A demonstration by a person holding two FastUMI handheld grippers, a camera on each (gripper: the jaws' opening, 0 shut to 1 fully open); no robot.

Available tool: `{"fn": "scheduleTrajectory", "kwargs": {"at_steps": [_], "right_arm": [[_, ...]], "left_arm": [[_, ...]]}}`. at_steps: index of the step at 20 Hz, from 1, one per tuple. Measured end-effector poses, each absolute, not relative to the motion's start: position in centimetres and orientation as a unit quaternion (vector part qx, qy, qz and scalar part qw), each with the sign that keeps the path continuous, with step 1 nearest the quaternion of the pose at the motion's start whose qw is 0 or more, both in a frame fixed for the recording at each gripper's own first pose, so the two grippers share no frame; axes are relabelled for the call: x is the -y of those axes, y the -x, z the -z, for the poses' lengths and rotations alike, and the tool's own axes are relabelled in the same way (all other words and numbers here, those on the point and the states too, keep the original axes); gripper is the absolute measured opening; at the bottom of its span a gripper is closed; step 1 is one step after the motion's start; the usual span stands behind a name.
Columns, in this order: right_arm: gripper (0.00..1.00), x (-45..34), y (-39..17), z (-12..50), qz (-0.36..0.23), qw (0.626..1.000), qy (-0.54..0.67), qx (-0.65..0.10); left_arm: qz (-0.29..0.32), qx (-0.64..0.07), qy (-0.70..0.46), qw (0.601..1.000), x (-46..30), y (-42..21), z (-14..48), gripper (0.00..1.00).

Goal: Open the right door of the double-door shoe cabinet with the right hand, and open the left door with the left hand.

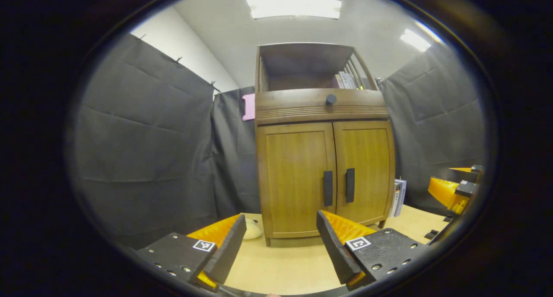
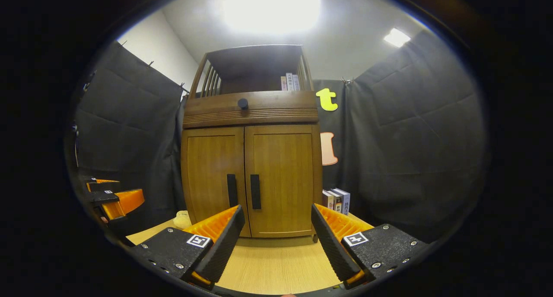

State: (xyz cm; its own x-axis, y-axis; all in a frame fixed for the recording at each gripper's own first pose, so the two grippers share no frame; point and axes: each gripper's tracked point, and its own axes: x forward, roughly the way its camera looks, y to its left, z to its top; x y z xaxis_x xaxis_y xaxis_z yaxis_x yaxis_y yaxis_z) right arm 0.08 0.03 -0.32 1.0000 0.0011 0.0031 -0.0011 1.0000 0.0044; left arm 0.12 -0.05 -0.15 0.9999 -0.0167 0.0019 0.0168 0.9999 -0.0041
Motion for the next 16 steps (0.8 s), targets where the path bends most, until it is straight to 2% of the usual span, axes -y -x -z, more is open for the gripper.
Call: {"fn": "scheduleTrajectory", "kwargs": {"at_steps": [16], "right_arm": [[0.95, -0.8, -1.2, 0.4, -0.012, 1.000, -0.009, 0.004]], "left_arm": [[0.005, 0.014, -0.005, 1.000, 0.2, 0.2, -0.1, 0.93]]}}
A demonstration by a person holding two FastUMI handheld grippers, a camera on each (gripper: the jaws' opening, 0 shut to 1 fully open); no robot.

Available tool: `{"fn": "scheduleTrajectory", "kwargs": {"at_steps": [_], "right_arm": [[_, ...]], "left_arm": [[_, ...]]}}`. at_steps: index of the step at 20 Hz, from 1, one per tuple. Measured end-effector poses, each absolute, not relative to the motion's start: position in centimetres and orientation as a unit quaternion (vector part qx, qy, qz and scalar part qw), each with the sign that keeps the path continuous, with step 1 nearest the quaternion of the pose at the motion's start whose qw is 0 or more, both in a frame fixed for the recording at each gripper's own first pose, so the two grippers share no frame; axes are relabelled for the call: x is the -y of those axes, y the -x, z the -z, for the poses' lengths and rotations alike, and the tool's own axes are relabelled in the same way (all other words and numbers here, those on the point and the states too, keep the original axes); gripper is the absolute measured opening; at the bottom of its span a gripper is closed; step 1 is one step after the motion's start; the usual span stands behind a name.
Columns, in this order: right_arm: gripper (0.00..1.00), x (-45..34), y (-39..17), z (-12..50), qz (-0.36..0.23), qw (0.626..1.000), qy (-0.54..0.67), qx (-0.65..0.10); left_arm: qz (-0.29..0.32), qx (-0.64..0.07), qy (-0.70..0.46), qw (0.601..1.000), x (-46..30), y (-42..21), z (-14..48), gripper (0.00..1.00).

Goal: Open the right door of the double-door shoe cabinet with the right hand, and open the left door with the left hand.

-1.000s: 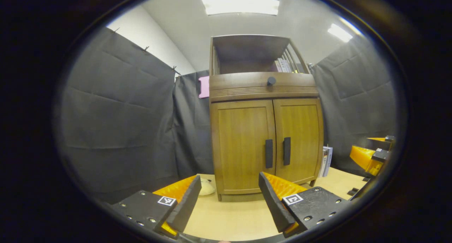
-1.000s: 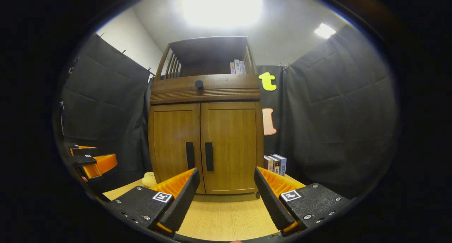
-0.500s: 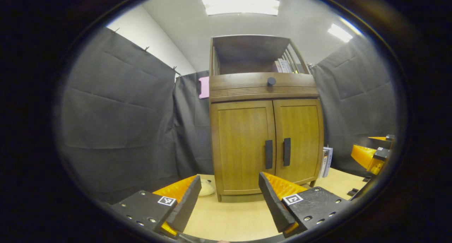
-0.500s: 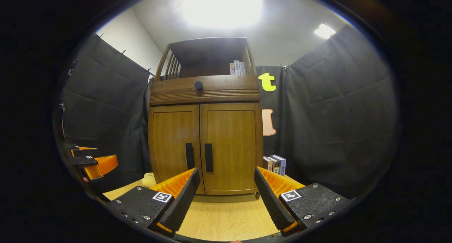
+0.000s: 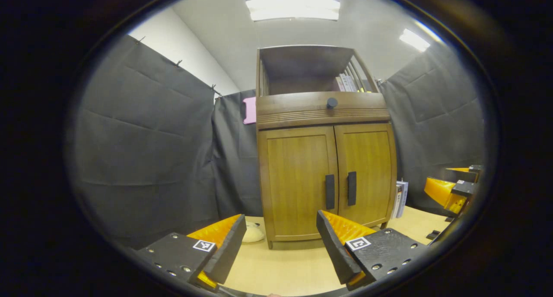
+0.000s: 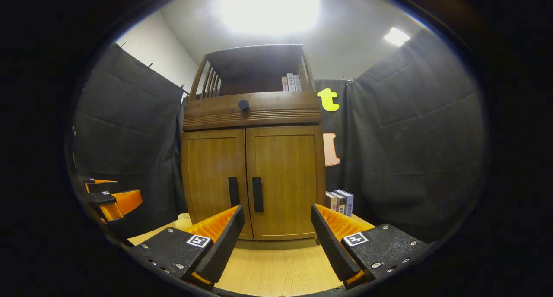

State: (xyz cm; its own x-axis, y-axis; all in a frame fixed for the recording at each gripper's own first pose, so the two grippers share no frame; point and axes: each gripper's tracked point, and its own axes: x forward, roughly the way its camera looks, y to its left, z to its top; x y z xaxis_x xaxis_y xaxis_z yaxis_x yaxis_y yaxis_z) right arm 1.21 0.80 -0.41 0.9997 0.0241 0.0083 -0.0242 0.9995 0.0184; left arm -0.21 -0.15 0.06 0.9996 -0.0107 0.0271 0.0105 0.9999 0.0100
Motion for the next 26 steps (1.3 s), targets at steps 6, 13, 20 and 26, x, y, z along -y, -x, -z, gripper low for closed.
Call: {"fn": "scheduleTrajectory", "kwargs": {"at_steps": [6, 13, 20, 26], "right_arm": [[0.95, -2.3, -7.5, -1.6, -0.030, 0.999, -0.014, 0.027], [0.95, -3.7, -15.1, -2.1, -0.046, 0.998, -0.028, 0.036], [0.96, -4.9, -22.5, 0.8, -0.060, 0.997, -0.042, 0.009], [0.95, -6.0, -27.1, 2.9, -0.070, 0.997, -0.038, -0.012]], "left_arm": [[-0.006, 0.011, -0.007, 1.000, 0.1, 0.2, -0.1, 0.93], [-0.031, -0.005, -0.005, 1.000, -0.3, -0.3, 0.1, 0.93], [-0.066, -0.008, -0.002, 0.998, -0.9, -0.1, 0.2, 0.93], [-0.094, -0.013, -0.008, 0.995, -1.4, -0.4, 0.3, 0.93]]}}
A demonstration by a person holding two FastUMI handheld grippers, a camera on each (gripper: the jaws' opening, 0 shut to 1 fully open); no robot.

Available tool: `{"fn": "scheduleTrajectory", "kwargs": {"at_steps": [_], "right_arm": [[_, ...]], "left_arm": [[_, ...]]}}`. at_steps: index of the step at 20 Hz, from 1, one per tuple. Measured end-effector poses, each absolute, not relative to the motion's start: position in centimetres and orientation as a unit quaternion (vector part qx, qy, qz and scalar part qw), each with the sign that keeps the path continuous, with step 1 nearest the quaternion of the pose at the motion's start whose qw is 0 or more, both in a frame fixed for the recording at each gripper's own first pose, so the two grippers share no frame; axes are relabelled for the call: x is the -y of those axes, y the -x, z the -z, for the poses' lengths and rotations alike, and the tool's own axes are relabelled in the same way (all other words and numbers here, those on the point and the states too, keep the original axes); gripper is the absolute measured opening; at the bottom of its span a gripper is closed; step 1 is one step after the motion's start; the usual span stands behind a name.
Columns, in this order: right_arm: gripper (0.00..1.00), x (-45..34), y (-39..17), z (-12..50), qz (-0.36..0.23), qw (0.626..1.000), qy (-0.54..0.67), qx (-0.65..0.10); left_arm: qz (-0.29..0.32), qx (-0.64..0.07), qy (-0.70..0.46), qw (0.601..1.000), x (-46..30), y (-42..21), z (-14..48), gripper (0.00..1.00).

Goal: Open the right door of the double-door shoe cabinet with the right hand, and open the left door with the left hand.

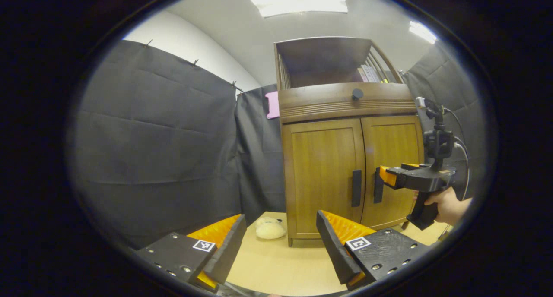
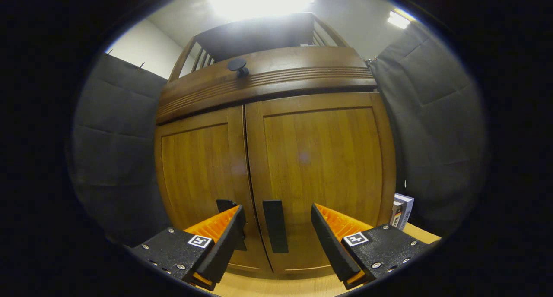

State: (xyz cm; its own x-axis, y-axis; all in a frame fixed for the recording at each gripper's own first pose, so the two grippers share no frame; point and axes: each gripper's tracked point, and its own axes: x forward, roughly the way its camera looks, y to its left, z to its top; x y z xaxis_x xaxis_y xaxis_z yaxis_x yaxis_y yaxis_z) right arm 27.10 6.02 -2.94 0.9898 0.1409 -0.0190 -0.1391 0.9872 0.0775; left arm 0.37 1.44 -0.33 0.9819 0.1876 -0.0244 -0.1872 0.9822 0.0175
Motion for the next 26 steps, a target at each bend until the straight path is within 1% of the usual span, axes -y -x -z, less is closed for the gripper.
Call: {"fn": "scheduleTrajectory", "kwargs": {"at_steps": [2, 3, 4, 5, 6, 7, 8, 10, 11, 12, 13, 14, 15, 16, 17, 18, 19, 20, 21, 22, 23, 24, 26], "right_arm": [[0.94, -6.8, -28.4, 3.5, -0.072, 0.997, -0.032, -0.021], [0.94, -7.0, -29.0, 4.2, -0.072, 0.997, -0.031, -0.027], [0.94, -7.1, -29.8, 4.8, -0.072, 0.996, -0.028, -0.034], [0.93, -7.4, -30.5, 5.4, -0.070, 0.996, -0.024, -0.041], [0.92, -7.5, -31.2, 5.8, -0.067, 0.996, -0.021, -0.049], [0.89, -7.4, -31.5, 6.5, -0.067, 0.996, -0.021, -0.056], [0.87, -7.5, -32.0, 7.0, -0.069, 0.996, -0.021, -0.061], [0.81, -7.3, -33.0, 8.0, -0.069, 0.995, -0.014, -0.072], [0.71, -7.2, -33.3, 8.5, -0.068, 0.995, -0.010, -0.077], [0.67, -7.4, -33.4, 8.6, -0.067, 0.995, -0.007, -0.079], [0.54, -7.4, -33.5, 8.8, -0.064, 0.995, -0.006, -0.079], [0.51, -7.4, -33.7, 9.1, -0.058, 0.995, -0.003, -0.076], [0.44, -7.1, -34.0, 9.2, -0.051, 0.996, -0.003, -0.077], [0.41, -7.2, -34.0, 9.1, -0.050, 0.996, -0.008, -0.079], [0.34, -7.2, -34.1, 9.2, -0.049, 0.995, -0.010, -0.085], [0.33, -7.2, -34.1, 9.2, -0.049, 0.995, -0.013, -0.088], [0.29, -7.1, -34.2, 9.3, -0.050, 0.994, -0.020, -0.093], [0.28, -7.2, -34.2, 9.2, -0.052, 0.994, -0.026, -0.096], [0.24, -7.2, -34.1, 9.3, -0.053, 0.993, -0.029, -0.099], [0.23, -7.2, -33.8, 9.3, -0.055, 0.993, -0.029, -0.100], [0.21, -7.2, -33.8, 9.2, -0.058, 0.993, -0.029, -0.100], [0.20, -7.2, -33.6, 9.2, -0.061, 0.992, -0.029, -0.102], [0.19, -7.2, -33.2, 9.0, -0.066, 0.992, -0.028, -0.102]], "left_arm": [[-0.100, -0.016, -0.009, 0.995, -1.6, -0.5, 0.4, 0.93], [-0.104, -0.017, -0.009, 0.994, -1.7, -0.4, 0.4, 0.96], [-0.107, -0.018, -0.009, 0.994, -1.6, -0.4, 0.3, 0.93], [-0.109, -0.020, -0.011, 0.994, -1.6, -0.3, 0.2, 0.96], [-0.112, -0.021, -0.013, 0.993, -1.7, -0.4, 0.4, 0.93], [-0.115, -0.020, -0.014, 0.993, -1.7, -0.4, 0.3, 0.97], [-0.118, -0.019, -0.016, 0.993, -1.6, -0.4, 0.3, 0.93], [-0.124, -0.016, -0.020, 0.992, -1.7, -0.4, 0.2, 0.93], [-0.126, -0.016, -0.020, 0.992, -1.7, -0.4, 0.1, 0.93], [-0.126, -0.016, -0.019, 0.992, -1.7, -0.4, 0.1, 0.93], [-0.126, -0.017, -0.019, 0.992, -1.8, -0.4, 0.2, 0.93], [-0.127, -0.019, -0.020, 0.992, -1.8, -0.4, 0.3, 0.93], [-0.128, -0.020, -0.021, 0.991, -1.8, -0.3, 0.3, 0.89], [-0.129, -0.021, -0.021, 0.991, -1.7, -0.4, 0.4, 0.93], [-0.129, -0.022, -0.020, 0.991, -1.7, -0.3, 0.4, 0.93], [-0.130, -0.022, -0.019, 0.991, -1.8, -0.4, 0.5, 0.93], [-0.129, -0.021, -0.017, 0.991, -1.8, -0.4, 0.4, 0.86], [-0.129, -0.020, -0.016, 0.991, -1.8, -0.4, 0.4, 0.86], [-0.129, -0.019, -0.015, 0.991, -1.8, -0.3, 0.3, 0.93], [-0.128, -0.015, -0.015, 0.992, -1.9, -0.3, 0.3, 1.00], [-0.126, -0.013, -0.015, 0.992, -1.8, -0.3, 0.2, 1.00], [-0.123, -0.011, -0.017, 0.992, -1.8, -0.3, 0.3, 0.87], [-0.118, -0.006, -0.022, 0.993, -1.7, -0.3, 0.1, 0.87]]}}
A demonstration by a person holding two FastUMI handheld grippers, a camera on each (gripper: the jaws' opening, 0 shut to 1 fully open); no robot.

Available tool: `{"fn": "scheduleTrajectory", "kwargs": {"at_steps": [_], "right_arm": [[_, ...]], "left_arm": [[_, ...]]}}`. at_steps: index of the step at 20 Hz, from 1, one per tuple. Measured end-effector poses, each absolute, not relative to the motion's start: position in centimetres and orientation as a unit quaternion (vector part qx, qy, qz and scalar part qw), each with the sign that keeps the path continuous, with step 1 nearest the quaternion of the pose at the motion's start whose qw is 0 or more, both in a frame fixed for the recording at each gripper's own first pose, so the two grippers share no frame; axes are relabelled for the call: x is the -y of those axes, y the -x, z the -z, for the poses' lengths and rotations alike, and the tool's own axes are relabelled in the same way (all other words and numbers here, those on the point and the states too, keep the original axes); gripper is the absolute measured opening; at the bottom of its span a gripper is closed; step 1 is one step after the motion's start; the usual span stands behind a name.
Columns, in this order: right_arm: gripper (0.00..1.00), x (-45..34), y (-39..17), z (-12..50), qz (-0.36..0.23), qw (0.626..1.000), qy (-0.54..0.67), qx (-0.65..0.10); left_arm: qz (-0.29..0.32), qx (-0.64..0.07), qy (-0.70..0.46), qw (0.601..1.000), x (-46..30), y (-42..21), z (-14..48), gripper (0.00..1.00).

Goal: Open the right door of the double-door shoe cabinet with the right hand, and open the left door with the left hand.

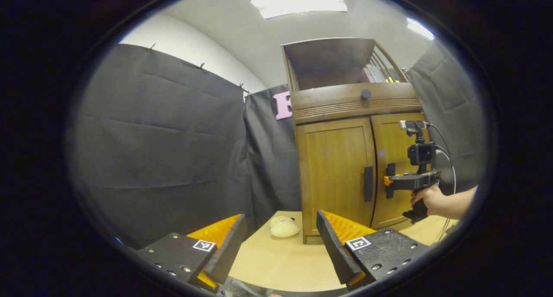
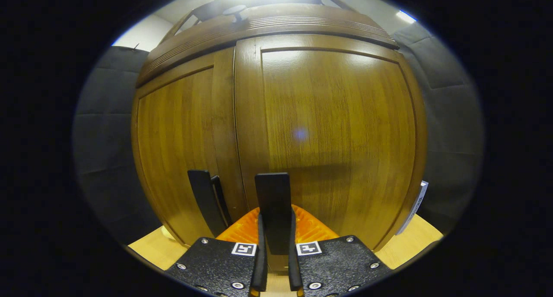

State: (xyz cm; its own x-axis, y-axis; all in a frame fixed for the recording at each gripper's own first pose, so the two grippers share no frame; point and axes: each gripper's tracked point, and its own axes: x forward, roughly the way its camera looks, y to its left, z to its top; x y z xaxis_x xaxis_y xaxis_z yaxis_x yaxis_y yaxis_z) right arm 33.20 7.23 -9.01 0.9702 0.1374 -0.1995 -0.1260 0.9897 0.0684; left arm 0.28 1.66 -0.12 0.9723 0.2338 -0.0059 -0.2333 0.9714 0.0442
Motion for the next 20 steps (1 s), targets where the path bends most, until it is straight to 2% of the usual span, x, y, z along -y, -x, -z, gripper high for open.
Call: {"fn": "scheduleTrajectory", "kwargs": {"at_steps": [1, 2, 3, 6, 15, 16, 20], "right_arm": [[0.19, -7.2, -32.9, 8.9, -0.069, 0.992, -0.027, -0.101], [0.19, -7.1, -32.4, 8.8, -0.071, 0.992, -0.026, -0.102], [0.19, -6.9, -31.8, 8.9, -0.073, 0.991, -0.027, -0.106], [0.19, -6.7, -30.8, 8.6, -0.078, 0.990, -0.032, -0.110], [0.19, -4.8, -26.8, 7.9, -0.087, 0.990, -0.038, -0.106], [0.19, -4.6, -26.2, 7.8, -0.087, 0.990, -0.040, -0.106], [0.19, -3.1, -24.2, 7.7, -0.088, 0.989, -0.042, -0.107]], "left_arm": [[-0.114, -0.003, -0.021, 0.993, -1.6, -0.3, 0.1, 0.87], [-0.109, -0.002, -0.020, 0.994, -1.6, -0.4, 0.2, 1.00], [-0.104, -0.001, -0.018, 0.994, -1.6, -0.4, 0.3, 0.93], [-0.094, 0.005, -0.021, 0.995, -1.6, -0.6, 0.6, 0.93], [-0.066, 0.022, -0.022, 0.997, -1.3, -0.6, 1.0, 0.93], [-0.063, 0.025, -0.023, 0.997, -1.1, -0.4, 1.1, 1.00], [-0.047, 0.031, -0.021, 0.998, -0.8, 0.0, 1.1, 1.00]]}}
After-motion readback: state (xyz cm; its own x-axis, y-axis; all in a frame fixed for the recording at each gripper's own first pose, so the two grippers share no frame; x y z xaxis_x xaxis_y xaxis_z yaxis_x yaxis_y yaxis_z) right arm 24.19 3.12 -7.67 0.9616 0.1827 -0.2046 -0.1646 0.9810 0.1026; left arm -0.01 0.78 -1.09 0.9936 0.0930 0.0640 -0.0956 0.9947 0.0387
